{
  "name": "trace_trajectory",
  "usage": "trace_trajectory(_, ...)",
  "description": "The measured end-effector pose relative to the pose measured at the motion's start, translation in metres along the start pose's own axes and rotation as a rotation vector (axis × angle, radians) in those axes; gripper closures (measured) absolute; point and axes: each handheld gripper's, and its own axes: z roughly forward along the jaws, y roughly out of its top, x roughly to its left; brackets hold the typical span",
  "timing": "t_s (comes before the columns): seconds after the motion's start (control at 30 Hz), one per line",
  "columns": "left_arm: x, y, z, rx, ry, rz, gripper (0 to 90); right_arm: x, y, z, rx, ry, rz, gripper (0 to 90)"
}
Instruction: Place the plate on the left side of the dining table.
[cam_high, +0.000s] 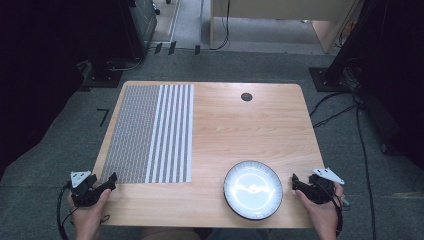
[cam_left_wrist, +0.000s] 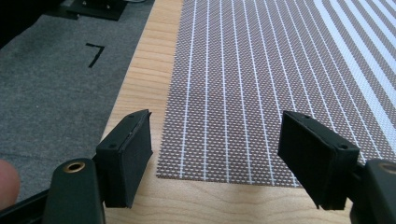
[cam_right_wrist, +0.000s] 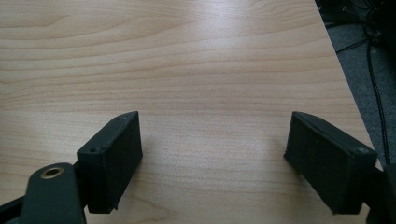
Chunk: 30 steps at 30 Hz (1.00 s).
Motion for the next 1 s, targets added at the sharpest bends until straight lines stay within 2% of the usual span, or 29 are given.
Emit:
trace_trajectory(0.13, 0.0, 0.001, -0.001, 0.0, -0.013, -0.01, 26.4, 0.0, 0.0, 0.001, 0.003, 0.0, 0.0, 16.0)
trace_trajectory(0.17, 0.002, 0.001, -0.002, 0.001, -0.056, -0.052, 26.7, 0.0, 0.0, 0.001, 0.004, -0.001, 0.001, 15.5)
trace_trajectory(0.2, 0.002, 0.001, -0.002, 0.001, -0.056, -0.052, 26.7, 0.0, 0.001, 0.001, 0.006, -0.002, 0.003, 15.0)
trace_trajectory(0.23, 0.004, 0.001, -0.004, -0.002, -0.076, -0.087, 26.9, 0.0, 0.001, 0.001, 0.006, -0.003, 0.004, 14.6)
trace_trajectory(0.3, 0.003, 0.001, -0.005, -0.006, -0.057, -0.074, 27.9, 0.0, 0.001, 0.001, 0.006, -0.003, 0.003, 14.4)
trace_trajectory(0.43, -0.002, 0.001, -0.005, -0.01, -0.056, -0.06, 27.9, 0.0, 0.001, 0.001, 0.005, -0.001, 0.006, 14.7)
trace_trajectory(0.7, -0.012, 0.001, -0.006, -0.018, -0.058, -0.021, 27.4, -0.005, -0.001, -0.004, -0.008, 0.018, 0.06, 15.6)
trace_trajectory(1.0, -0.024, 0.0, -0.008, -0.022, -0.074, 0.004, 27.2, -0.001, 0.003, -0.017, -0.061, 0.02, 0.091, 19.8)
